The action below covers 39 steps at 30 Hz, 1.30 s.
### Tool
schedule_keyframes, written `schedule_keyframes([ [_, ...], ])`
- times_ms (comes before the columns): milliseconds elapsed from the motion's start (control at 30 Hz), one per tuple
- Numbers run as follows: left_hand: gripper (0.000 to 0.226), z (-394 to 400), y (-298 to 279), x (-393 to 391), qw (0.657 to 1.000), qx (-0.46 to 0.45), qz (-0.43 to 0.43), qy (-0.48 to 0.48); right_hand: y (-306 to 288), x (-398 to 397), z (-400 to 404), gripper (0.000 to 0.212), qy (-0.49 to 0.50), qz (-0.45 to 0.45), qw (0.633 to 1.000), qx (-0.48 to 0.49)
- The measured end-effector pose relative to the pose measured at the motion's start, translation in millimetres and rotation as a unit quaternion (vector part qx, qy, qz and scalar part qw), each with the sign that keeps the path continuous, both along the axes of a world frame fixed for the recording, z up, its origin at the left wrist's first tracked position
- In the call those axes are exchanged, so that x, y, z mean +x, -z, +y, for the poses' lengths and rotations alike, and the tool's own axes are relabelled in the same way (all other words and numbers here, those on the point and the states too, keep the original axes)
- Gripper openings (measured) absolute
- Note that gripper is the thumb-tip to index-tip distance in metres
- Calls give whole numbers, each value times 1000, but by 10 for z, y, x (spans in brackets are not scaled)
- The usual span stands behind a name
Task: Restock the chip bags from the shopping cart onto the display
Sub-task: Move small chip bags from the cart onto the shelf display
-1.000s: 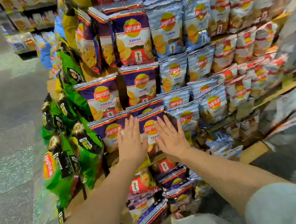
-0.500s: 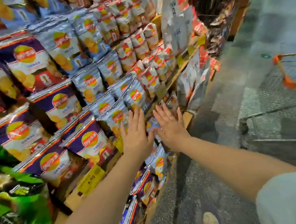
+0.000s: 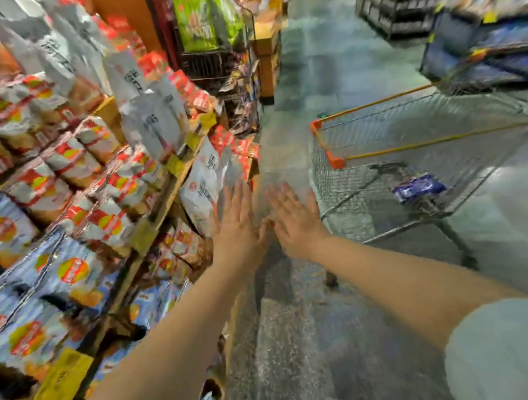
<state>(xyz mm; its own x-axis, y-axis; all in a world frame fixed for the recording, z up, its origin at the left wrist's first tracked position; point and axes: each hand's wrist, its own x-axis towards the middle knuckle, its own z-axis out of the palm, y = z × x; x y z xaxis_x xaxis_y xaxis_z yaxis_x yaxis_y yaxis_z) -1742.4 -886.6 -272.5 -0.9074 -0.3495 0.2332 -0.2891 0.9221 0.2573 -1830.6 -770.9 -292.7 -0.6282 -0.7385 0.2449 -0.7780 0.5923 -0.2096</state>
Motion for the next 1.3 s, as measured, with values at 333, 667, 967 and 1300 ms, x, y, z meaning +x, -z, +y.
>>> schedule_keyframes([
  [333,66,1296,21,-1624,994,-2,-23,102,57,-1385,1513,97,106,20,993,38],
  [667,69,1782,107,-3090,980,-29,-53,190,119,-2611,2167,60,160,5,984,83],
  [967,66,1743,143,-4981,972,1,-12,236,64,-4295,2234,79,212,13,974,84],
  [1300,73,2214,360,-6609,963,7,-17,268,133,-5861,2670,69,268,-8,960,78],
])
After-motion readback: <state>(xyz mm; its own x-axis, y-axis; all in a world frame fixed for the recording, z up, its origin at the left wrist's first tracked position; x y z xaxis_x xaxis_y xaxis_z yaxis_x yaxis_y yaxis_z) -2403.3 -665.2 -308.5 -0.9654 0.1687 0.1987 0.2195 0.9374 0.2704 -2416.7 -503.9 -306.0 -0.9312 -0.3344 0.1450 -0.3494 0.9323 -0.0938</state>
